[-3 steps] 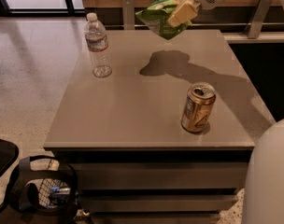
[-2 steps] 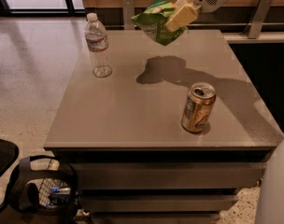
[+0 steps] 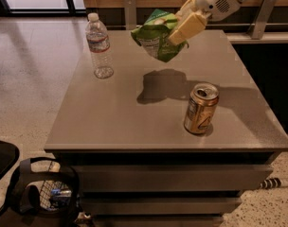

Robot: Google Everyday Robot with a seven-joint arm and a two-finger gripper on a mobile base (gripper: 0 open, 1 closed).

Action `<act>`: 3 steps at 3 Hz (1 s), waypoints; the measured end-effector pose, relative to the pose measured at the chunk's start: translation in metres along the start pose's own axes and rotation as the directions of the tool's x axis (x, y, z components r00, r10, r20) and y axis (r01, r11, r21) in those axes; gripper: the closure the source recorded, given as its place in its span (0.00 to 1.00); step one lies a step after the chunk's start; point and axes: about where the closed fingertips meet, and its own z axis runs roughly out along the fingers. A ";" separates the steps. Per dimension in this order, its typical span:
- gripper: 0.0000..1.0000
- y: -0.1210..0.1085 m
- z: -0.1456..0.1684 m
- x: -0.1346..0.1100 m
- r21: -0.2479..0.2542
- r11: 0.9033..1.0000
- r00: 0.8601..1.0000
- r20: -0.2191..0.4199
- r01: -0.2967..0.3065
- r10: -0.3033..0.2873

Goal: Move green rice chip bag near orange can

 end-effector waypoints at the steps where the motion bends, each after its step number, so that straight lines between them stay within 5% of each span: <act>1: 1.00 0.034 -0.001 -0.008 -0.071 0.996 0.998 0.027 0.051 -0.049; 2: 1.00 0.057 0.007 -0.016 -0.152 0.982 0.992 0.066 0.112 -0.103; 3: 1.00 0.066 0.025 -0.018 -0.247 0.956 0.984 0.123 0.157 -0.129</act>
Offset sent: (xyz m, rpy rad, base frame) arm -0.0772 0.0396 -0.0093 0.0359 0.0499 0.3277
